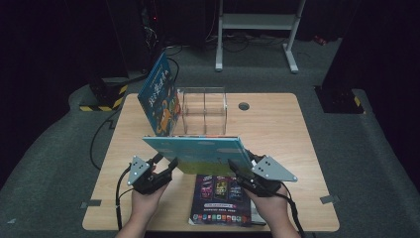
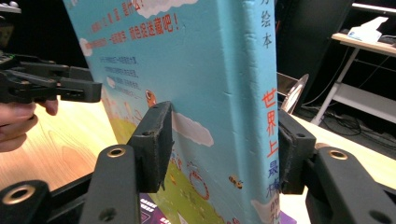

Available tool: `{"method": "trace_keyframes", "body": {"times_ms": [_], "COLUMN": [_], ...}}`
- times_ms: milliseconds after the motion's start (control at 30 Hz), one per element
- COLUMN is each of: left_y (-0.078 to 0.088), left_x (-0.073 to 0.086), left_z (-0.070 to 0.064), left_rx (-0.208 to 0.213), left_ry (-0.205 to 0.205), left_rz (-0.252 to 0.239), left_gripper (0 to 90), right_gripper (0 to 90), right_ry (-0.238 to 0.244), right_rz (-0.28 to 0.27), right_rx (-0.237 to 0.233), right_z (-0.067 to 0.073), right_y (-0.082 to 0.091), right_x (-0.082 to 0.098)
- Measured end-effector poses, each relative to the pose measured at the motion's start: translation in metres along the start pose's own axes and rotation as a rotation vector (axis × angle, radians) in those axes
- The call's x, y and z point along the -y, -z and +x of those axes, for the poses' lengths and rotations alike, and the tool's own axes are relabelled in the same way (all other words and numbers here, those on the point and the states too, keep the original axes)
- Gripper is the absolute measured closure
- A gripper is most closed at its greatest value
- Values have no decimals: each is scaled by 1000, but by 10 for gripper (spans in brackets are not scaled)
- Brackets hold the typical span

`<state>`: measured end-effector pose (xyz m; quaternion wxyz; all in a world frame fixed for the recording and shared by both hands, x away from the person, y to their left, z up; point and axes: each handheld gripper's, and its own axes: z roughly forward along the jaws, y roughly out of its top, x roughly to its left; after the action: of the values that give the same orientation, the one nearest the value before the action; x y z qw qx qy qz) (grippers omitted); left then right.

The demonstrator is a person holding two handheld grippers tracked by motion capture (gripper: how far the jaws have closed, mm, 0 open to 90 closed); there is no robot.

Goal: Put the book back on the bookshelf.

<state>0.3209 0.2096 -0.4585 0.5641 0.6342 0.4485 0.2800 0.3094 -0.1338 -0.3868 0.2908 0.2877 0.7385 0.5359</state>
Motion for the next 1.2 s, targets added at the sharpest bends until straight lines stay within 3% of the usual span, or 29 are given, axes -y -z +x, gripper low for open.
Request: {"method": "trace_keyframes", "body": {"times_ms": [333,567,633,733,800,833,967,1000,1200], "left_y": [-12,-19,-18,-19,-18,-17,-13,-12,-9], "left_x": [-5,-10,-11,-12,-12,-11,-9,-8,-1], "left_z": [5,6,4,-1,-1,-1,-1,0,4], "left_rx": [-10,-20,-6,-12,-12,-13,-16,-18,-22], "left_ry": [2,-4,-18,-52,-50,-50,-59,-61,-45], "left_rz": [15,28,7,16,18,18,24,26,44], "left_gripper": [396,397,425,416,412,411,411,410,403], "right_gripper": [605,653,675,733,783,800,798,799,797], "right_ry": [-14,0,3,29,38,16,-54,-100,-130], "right_rz": [-31,-37,-43,-47,-39,-36,-41,-44,-58], "right_rx": [-60,-66,-66,-66,-68,-79,-32,-27,-10], "right_z": [2,6,8,11,14,15,10,6,4], "right_y": [9,12,12,13,13,13,13,14,13], "right_x": [4,5,6,6,5,4,6,8,10]}}
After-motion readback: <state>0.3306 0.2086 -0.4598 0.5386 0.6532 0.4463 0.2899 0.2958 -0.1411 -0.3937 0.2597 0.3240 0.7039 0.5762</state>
